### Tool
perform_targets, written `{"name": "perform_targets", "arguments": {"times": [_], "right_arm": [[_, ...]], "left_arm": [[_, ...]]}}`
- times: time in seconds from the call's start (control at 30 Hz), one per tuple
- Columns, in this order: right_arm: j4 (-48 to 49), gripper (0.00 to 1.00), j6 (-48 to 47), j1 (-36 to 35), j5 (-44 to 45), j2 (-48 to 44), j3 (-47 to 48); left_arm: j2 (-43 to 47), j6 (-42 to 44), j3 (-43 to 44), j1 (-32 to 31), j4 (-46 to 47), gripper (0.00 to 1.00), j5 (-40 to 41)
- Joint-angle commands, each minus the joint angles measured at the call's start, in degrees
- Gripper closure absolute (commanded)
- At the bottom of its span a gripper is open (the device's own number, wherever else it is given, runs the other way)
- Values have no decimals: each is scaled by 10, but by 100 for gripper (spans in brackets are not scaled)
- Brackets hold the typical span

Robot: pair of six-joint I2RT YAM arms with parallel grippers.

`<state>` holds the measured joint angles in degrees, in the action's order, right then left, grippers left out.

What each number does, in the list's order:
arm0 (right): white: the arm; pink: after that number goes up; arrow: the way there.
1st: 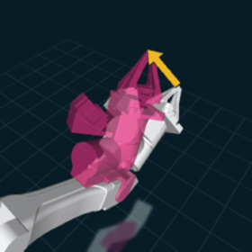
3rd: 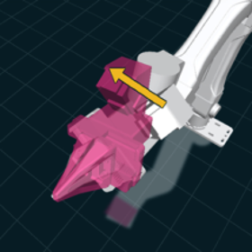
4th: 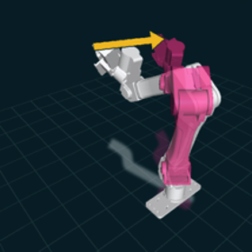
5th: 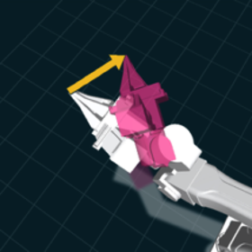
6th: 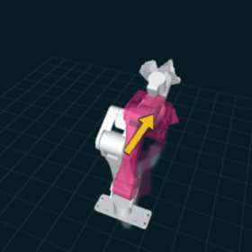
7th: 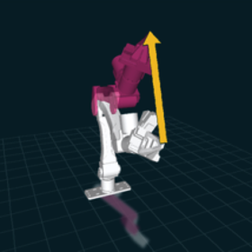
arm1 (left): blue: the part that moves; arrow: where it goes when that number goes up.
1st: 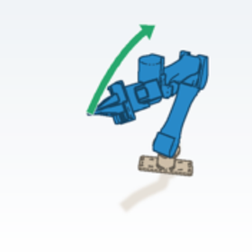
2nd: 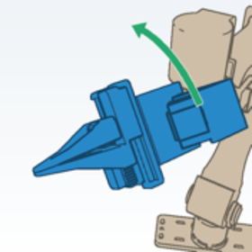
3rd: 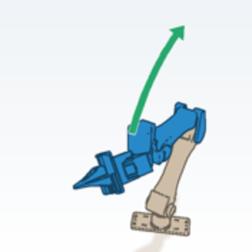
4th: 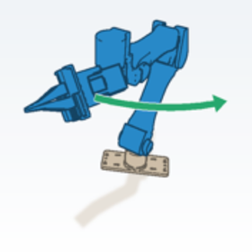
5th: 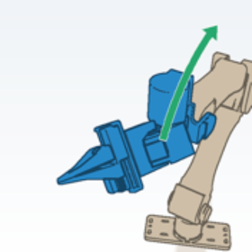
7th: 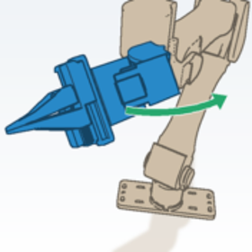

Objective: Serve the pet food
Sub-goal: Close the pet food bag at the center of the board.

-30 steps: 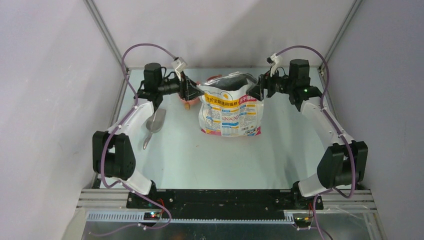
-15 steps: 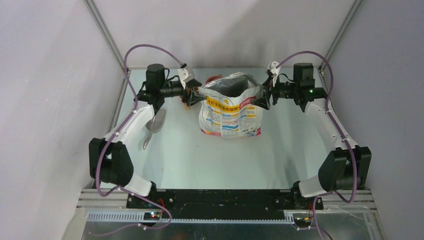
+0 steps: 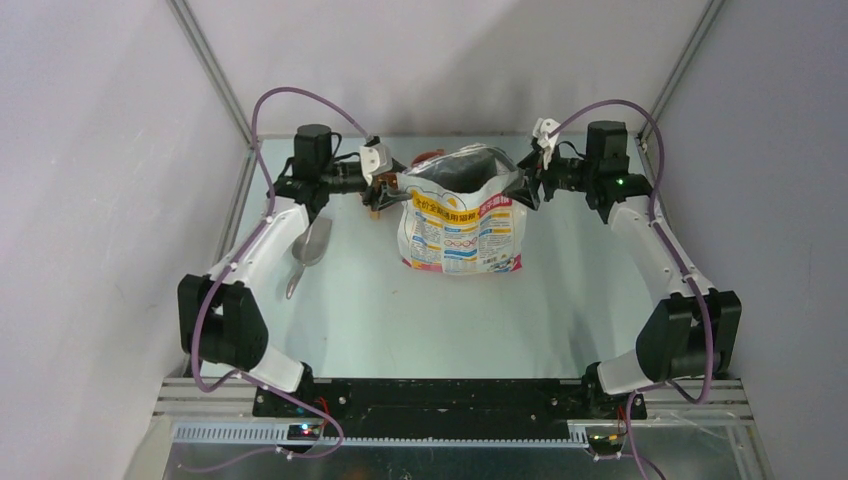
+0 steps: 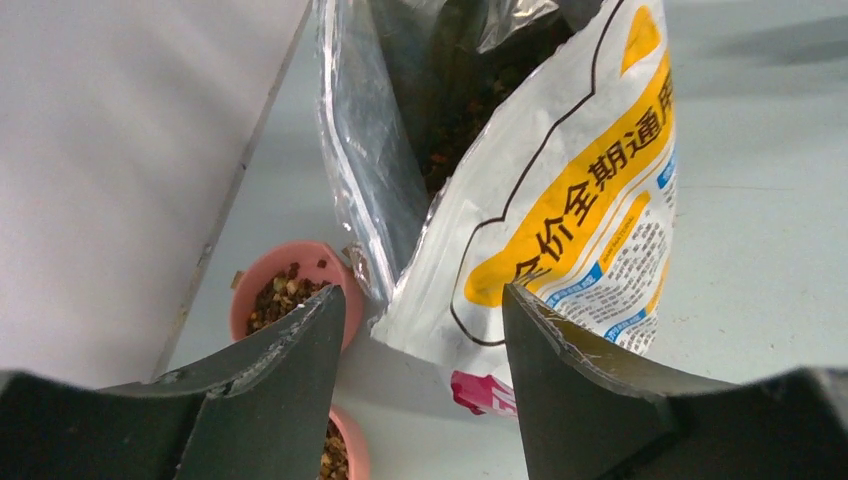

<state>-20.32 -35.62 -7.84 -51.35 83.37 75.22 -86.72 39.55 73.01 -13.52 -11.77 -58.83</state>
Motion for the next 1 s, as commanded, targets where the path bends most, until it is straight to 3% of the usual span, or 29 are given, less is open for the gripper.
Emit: {"name": "perform_targets", "arguments": {"times": [0.0, 0.17, 0.23, 0.27, 0.3, 0.33, 0.37, 0.4, 0.47, 0.63, 0.8, 0.97], "right_arm": [[22, 33, -3, 6, -56, 13, 27], [-36, 40, -33, -2, -76, 28, 46], [-55, 43, -42, -4, -77, 38, 56], [-62, 45, -46, -5, -73, 39, 63], [-72, 47, -52, -6, -71, 41, 66], [-76, 52, -55, -6, -66, 41, 70], [-83, 57, -62, -7, -62, 37, 71], [-90, 77, -69, -6, -51, 35, 72], [-96, 97, -78, -6, -21, 26, 68], [-46, 100, -84, 12, 88, -26, 19], [68, 100, -49, 35, 103, -90, -41], [138, 100, -36, 35, 128, -129, -97]], "left_arm": [[-7, 4, 21, -12, 24, 35, -62], [-17, -32, 4, -31, 59, 37, -71], [-28, -31, 15, -33, 45, 54, -74], [-36, -19, 19, -33, 35, 67, -75], [-39, -7, 30, -33, 4, 73, -71], [-40, 20, 34, -33, -12, 84, -63], [-40, 33, 42, -32, -44, 88, -53], [-39, 61, 48, -32, -59, 94, -48], [-36, 95, 56, -28, -106, 99, -31], [-20, 187, 80, -6, -218, 100, 69], [-8, 250, 102, -6, -285, 100, 234], [6, 283, 106, -15, -314, 100, 306]]}}
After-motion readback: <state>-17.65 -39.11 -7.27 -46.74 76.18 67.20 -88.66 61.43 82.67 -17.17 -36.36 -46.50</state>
